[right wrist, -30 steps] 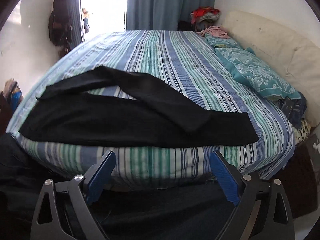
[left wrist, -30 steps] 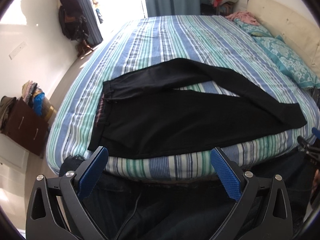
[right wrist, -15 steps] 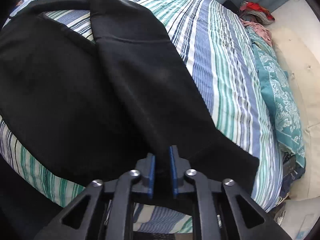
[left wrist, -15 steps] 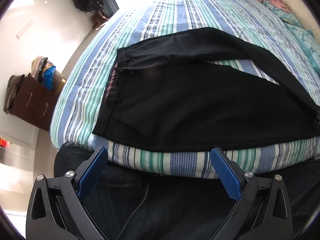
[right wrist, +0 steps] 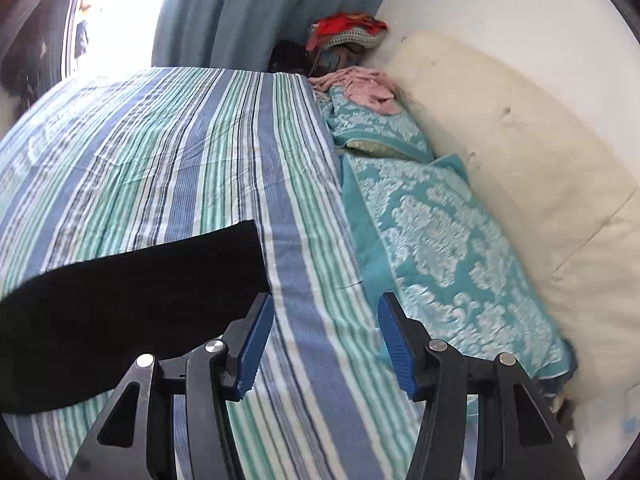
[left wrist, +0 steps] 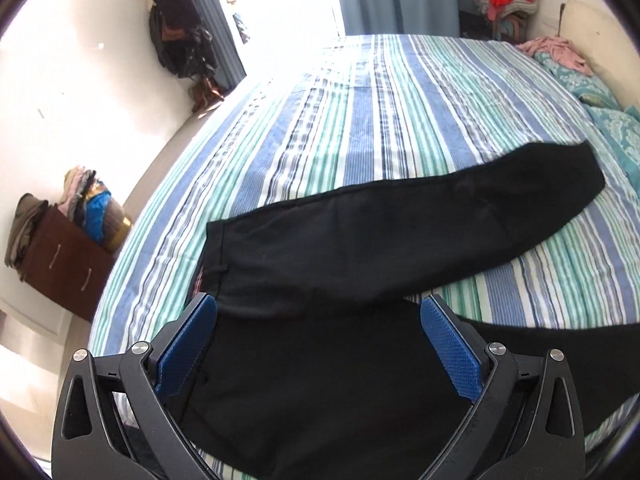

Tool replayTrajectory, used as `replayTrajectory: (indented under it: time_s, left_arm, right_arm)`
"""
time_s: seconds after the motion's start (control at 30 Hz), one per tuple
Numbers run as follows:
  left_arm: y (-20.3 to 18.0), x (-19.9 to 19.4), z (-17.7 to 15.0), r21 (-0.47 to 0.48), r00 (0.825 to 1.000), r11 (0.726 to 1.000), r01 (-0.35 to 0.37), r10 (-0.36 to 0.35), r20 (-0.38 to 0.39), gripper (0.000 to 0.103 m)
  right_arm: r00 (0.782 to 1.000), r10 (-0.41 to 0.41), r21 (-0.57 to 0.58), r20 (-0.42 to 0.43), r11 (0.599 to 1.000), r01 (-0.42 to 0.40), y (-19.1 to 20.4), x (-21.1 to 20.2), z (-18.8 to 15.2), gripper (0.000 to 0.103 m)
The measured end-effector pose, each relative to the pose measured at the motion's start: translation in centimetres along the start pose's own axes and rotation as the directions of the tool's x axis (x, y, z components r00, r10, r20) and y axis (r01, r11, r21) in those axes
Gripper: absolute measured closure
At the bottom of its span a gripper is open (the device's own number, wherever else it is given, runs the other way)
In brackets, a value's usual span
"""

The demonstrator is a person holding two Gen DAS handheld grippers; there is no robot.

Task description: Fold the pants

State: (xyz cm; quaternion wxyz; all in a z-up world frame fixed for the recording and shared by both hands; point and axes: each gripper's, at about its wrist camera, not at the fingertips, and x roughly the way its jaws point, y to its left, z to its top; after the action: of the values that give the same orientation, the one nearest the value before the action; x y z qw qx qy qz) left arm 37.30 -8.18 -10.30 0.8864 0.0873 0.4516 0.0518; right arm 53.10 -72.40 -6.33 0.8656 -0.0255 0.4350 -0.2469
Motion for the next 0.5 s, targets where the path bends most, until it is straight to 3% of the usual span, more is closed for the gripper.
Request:
replayTrajectory:
  time_s: [0.1,0.13,0.2,0.27,0.3,0.4,0.5]
  left_arm:
    - [-0.5,4.8,0.8,-0.009,0.999,1.0,-0.029,0.029,-0.022,0.001]
    - [-0.7,6.2,1.0,-0.011,0.999,0.999,-0.046,0.046,-0.027,0.001]
    - [-0.8,8.7,1.3,-0.028,0.997,0.997,-0.074,0.073,-0.033,0.001]
    - [-0.6,10.8,1.7,-0.056,0.996,0.994,-0.093,0.092,-0.019,0.001]
    - [-0.4,11.7,1.8,-0.067,0.995,0.992,-0.103,0.103,-0.01,0.001]
    - [-0.5,14.7,1.7,-0.066,0.989,0.987,-0.149,0.148,-0.019,0.001]
    - [-0.9,17.8,0.2,-0.035,0.983,0.984,-0.175,0.173,-0.069,0.001]
  right_arm:
    - [0.981,0.177,0.165,-0.085,0.973,-0.161,-0.7,4.2,-3.3,0.048]
    - [0.96,0.258,0.23,-0.11,0.946,-0.228,-0.8,5.8,-4.7,0.048]
    - [0.893,0.426,0.375,-0.143,0.859,-0.35,-0.3,9.5,-7.3,0.048]
    - [0.839,0.532,0.514,-0.117,0.755,-0.407,0.2,12.7,-9.5,0.049]
    - [0.822,0.561,0.56,-0.099,0.714,-0.42,0.7,14.2,-10.1,0.049]
    - [0.81,0.582,0.636,-0.073,0.652,-0.412,2.1,18.4,-10.5,0.05]
    - [0.816,0.576,0.711,-0.041,0.591,-0.381,2.4,22.2,-10.3,0.05]
